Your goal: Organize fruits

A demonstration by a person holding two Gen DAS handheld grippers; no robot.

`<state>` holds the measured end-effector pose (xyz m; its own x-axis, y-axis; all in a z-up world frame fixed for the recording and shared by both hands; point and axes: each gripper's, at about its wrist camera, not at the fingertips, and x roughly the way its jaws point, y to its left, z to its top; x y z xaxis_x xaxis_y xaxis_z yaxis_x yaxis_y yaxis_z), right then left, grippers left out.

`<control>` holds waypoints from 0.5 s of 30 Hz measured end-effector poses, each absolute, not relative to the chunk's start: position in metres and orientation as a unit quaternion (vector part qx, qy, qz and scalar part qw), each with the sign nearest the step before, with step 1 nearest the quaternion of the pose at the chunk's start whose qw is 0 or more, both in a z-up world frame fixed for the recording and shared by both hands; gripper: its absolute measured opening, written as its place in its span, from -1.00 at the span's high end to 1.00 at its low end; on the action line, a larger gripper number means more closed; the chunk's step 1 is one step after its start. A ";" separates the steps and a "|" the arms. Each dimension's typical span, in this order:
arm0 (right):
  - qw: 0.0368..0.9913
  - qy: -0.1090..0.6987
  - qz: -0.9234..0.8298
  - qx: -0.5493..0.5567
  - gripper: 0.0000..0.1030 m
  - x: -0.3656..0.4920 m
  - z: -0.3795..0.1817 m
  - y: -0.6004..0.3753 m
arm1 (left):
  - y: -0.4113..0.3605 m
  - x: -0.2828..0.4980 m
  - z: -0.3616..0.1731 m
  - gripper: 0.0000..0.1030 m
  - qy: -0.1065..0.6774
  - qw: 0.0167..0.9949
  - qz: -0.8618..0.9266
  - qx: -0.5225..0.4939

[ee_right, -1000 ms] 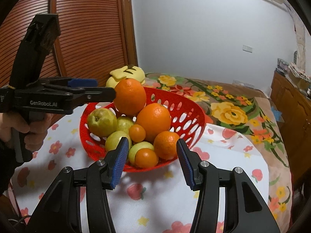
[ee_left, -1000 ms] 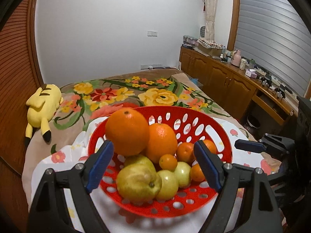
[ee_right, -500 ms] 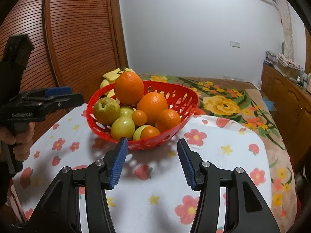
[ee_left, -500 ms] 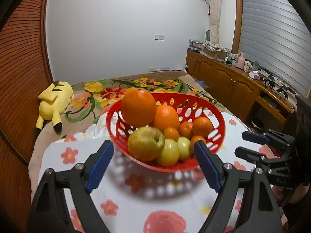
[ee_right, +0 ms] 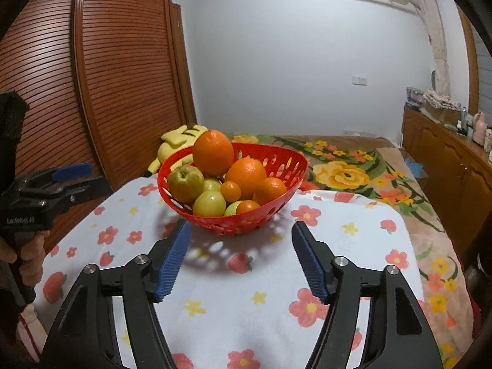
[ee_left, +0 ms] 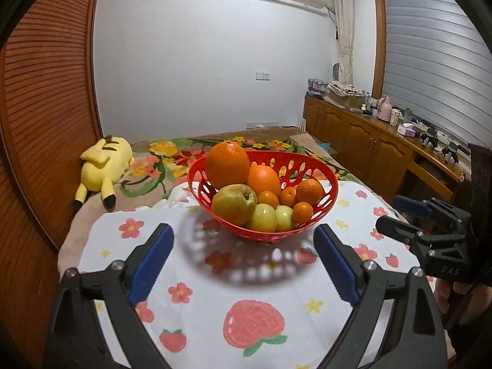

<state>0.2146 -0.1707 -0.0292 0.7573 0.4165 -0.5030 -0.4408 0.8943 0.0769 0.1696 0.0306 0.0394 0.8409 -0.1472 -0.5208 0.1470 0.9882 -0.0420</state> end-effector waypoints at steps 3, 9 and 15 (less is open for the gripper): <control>0.942 0.252 0.220 -0.020 -0.47 0.208 -0.024 -0.173 | 0.027 0.161 0.044 -0.92 0.266 0.962 -0.069 0.008; 0.953 0.226 0.202 -0.017 -0.62 0.197 -0.013 -0.173 | 0.026 0.145 0.049 -0.93 0.253 0.966 -0.044 0.015; 0.959 0.213 0.187 -0.015 -0.63 0.187 -0.009 -0.176 | 0.026 0.132 0.050 -0.93 0.240 0.970 -0.031 0.008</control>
